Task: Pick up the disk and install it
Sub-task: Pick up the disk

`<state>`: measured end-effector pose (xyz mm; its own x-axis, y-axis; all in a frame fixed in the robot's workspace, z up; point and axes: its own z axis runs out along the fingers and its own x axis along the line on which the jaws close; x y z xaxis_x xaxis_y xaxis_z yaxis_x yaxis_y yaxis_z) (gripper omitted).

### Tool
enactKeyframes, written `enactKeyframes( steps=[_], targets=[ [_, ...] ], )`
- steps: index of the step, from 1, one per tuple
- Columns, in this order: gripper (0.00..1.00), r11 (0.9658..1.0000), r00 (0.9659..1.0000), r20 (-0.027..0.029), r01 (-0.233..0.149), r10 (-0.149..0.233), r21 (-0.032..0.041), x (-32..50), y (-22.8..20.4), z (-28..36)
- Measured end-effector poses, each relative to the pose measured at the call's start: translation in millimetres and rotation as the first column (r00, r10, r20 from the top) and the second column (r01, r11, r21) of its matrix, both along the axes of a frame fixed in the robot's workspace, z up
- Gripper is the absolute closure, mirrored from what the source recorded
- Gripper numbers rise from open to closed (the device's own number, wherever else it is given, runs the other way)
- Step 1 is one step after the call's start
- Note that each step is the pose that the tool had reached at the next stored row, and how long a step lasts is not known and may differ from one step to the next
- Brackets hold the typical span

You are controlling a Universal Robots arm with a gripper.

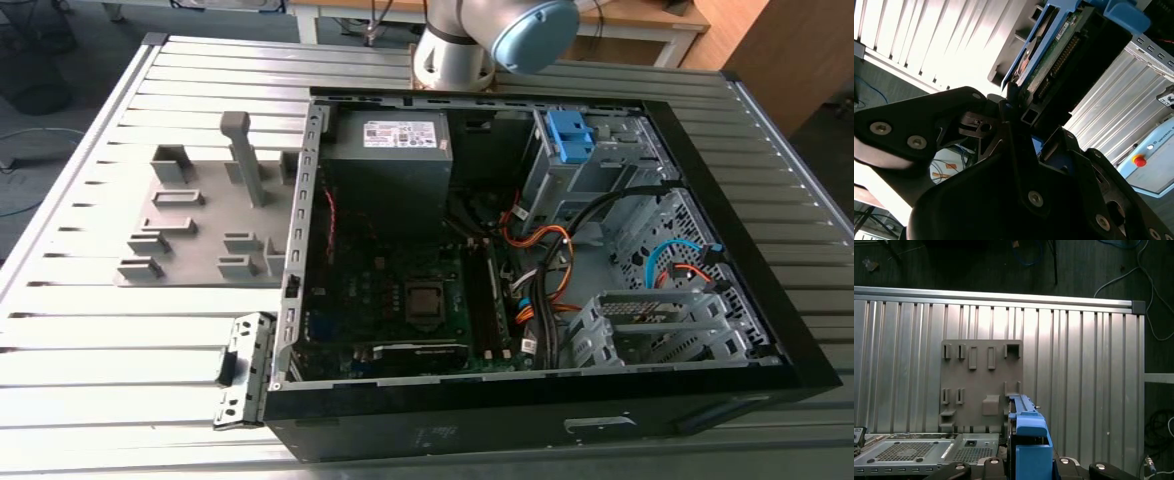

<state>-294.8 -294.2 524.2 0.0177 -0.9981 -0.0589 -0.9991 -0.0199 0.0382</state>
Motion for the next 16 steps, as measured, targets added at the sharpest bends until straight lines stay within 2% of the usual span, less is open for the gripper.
enactKeyframes(
  steps=[16],
  targets=[
    [0.64, 1.0000, 1.0000, 0.0000, 0.000, 0.000, 0.0000, 11.5, 0.0, -0.2]
  ],
)
